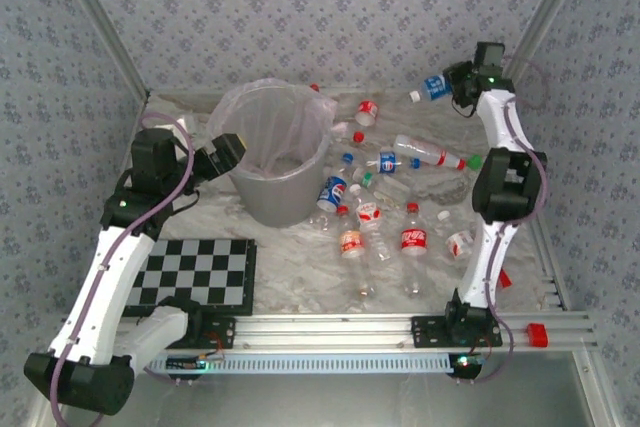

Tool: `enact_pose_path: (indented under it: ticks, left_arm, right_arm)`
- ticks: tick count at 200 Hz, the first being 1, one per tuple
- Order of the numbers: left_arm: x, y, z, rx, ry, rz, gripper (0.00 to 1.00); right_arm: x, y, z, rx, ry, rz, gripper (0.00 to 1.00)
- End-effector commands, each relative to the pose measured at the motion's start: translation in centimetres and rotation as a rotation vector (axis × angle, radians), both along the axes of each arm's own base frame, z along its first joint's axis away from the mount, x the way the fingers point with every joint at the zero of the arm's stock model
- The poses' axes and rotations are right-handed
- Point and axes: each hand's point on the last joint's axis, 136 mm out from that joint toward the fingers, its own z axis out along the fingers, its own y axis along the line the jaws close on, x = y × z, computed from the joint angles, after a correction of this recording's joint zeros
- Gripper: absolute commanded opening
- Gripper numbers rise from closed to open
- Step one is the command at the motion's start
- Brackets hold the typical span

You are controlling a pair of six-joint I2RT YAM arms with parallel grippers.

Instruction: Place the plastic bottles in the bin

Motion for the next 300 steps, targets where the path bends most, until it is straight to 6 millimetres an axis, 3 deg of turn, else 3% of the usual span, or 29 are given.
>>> enact_pose_path:
  ticks: [1, 41, 73, 95, 136, 160, 192, 259, 300]
  left_arm:
    - [0.5, -0.7, -0.1, -0.022, -0.012, -0.019, 0.99]
    - [0.7, -0.8, -0.5, -0.013, -0.010, -0.027, 0.99]
    - [0.9, -1.1, -0.7, -0.031, -0.018, -0.036, 0.99]
    - [0.9, -1.2, -1.1, -0.043, -0.018, -0.032, 0.99]
    - [1.2, -1.2, -2.6, -0.051, 0.010, -0.023, 0.99]
    - [1.2, -1.2, -2.9, -0.050, 0.017, -0.021, 0.94]
    - [1.2, -1.1, -3.0, -0.051, 0.014, -0.018, 0.82]
    - [1.5, -1.2, -3.3, -0.034, 0.010, -0.027, 0.49]
    - [1.8, -1.1, -3.3, -0.022, 0.013, -0.022, 0.44]
  right_arm:
    - [-2.7, 2.6, 5.8, -0.100, -0.123, 0.117, 0.44]
    - [-9.0, 6.6, 13.2, -0.202, -0.265, 0.238, 0.43]
    - [-15.1, 12.4, 19.0, -0.258, -0.396, 0.398, 0.43]
    - [-19.2, 17.7, 21.0, -0.322, -0.464, 0.560, 0.42]
    - [-24.5, 27.1, 21.6, -0.364, -0.543, 0.839, 0.41]
    - [-26.1, 32.5, 19.8, -0.433, -0.525, 0.996, 0.40]
    - [-26.3, 36.9, 15.2, -0.572, -0.428, 1.123, 0.41]
    - [-25.5, 42.0, 7.4, -0.797, -0.266, 1.268, 0.41]
    - [-25.7, 43.7, 1.8, -0.885, -0.120, 1.335, 0.41]
